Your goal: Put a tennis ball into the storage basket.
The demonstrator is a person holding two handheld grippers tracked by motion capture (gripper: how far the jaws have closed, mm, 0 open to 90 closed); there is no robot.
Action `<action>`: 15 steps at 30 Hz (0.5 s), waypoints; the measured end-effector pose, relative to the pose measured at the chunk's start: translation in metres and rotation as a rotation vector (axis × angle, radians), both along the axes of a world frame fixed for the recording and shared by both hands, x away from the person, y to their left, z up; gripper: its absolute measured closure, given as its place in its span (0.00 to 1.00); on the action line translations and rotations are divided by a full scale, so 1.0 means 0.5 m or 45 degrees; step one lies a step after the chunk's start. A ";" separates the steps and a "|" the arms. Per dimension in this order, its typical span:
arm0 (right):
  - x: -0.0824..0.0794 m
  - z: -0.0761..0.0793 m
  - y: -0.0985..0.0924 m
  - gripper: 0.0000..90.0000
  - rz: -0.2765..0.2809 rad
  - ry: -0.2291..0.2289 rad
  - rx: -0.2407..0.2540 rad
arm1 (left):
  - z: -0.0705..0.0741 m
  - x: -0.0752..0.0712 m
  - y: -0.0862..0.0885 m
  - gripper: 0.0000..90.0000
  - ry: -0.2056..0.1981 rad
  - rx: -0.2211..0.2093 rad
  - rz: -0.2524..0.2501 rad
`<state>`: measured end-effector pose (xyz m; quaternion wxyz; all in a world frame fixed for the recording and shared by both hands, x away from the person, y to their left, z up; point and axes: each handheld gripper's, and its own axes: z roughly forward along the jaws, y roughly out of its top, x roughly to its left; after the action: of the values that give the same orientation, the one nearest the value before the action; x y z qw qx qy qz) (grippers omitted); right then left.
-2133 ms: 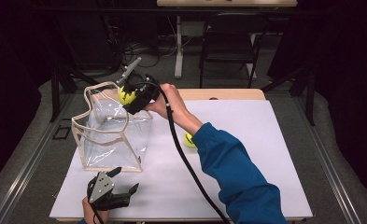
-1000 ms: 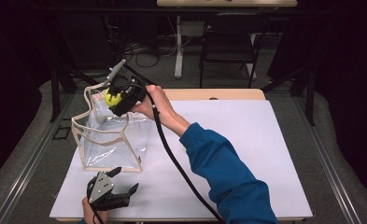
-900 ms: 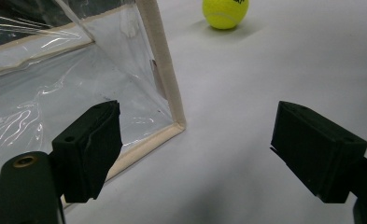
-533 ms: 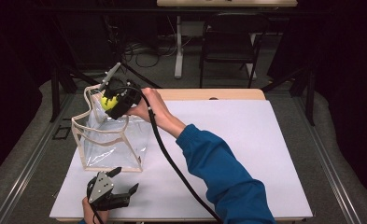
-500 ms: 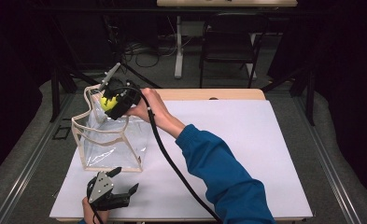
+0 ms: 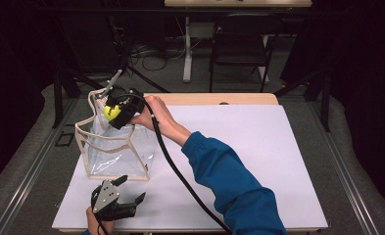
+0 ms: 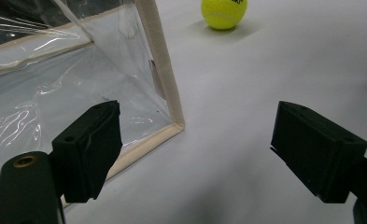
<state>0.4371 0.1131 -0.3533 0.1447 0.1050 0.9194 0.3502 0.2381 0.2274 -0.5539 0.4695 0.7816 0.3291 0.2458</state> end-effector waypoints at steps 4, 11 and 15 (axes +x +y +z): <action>0.002 -0.004 0.000 0.29 0.002 0.002 -0.009 | 0.000 0.000 0.000 0.18 -0.001 0.002 -0.001; 0.006 -0.011 0.008 0.29 0.007 0.018 -0.026 | -0.001 0.001 0.000 0.18 0.002 0.001 0.000; 0.008 -0.014 0.011 0.29 0.005 0.028 -0.041 | -0.001 0.000 0.000 0.18 -0.002 -0.003 0.000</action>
<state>0.4410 0.1186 -0.3605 0.1358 0.1048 0.9266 0.3346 0.2380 0.2273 -0.5541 0.4707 0.7807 0.3292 0.2461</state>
